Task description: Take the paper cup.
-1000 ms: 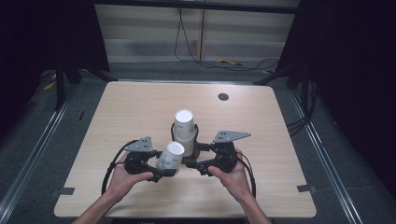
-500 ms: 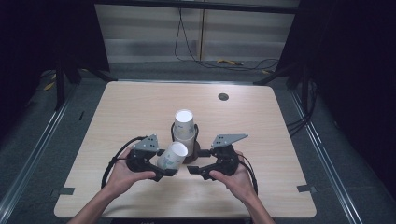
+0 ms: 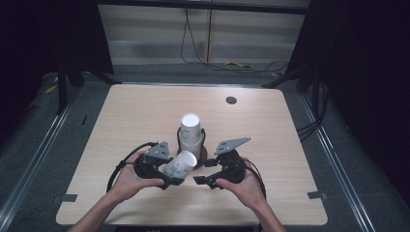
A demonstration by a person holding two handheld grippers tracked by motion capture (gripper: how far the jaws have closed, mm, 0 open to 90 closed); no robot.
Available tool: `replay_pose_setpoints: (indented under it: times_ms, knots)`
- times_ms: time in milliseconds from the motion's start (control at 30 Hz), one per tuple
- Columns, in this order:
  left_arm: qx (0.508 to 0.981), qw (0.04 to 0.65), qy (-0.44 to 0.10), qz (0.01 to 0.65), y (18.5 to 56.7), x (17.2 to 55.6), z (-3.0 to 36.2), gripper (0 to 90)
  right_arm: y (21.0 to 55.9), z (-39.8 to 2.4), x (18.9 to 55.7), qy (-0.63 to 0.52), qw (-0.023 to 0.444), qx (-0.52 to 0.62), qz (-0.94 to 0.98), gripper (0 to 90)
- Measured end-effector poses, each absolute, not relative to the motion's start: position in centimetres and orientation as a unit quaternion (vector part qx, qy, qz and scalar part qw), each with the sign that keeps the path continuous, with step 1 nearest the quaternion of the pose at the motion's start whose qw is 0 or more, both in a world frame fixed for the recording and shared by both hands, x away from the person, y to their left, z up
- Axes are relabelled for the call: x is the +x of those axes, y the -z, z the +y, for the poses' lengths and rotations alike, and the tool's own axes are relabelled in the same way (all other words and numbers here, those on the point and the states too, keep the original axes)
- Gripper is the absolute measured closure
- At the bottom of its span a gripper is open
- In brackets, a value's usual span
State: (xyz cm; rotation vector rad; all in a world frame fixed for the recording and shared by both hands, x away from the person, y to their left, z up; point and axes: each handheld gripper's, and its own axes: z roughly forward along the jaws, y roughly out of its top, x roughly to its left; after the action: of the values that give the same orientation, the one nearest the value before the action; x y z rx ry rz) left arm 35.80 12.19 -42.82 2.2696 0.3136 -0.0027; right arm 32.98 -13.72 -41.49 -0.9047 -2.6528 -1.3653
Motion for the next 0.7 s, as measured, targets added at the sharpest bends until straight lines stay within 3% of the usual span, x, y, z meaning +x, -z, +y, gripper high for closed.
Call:
replay_pose_setpoints:
  times_ms: [167, 267, 600, 700]
  knots:
    - [0.912, 0.394, -0.007, 0.115, 42.9, 36.0, 12.1, 30.6, 41.6, -13.4, 33.1, 0.416, 0.008, -0.289, -0.862, 25.0]
    - [0.916, 0.385, -0.001, 0.111, 43.3, 36.0, 11.8, 30.7, 41.9, -13.1, 33.4, 0.393, 0.012, -0.292, -0.872, 18.0]
    - [0.933, 0.349, -0.003, 0.092, 43.9, 36.0, 11.1, 30.2, 42.4, -12.5, 33.8, 0.354, 0.034, -0.296, -0.886, 18.6]
    - [0.937, 0.338, -0.009, 0.088, 43.8, 35.9, 11.0, 30.2, 42.3, -12.7, 34.0, 0.346, 0.029, -0.296, -0.89, 23.2]
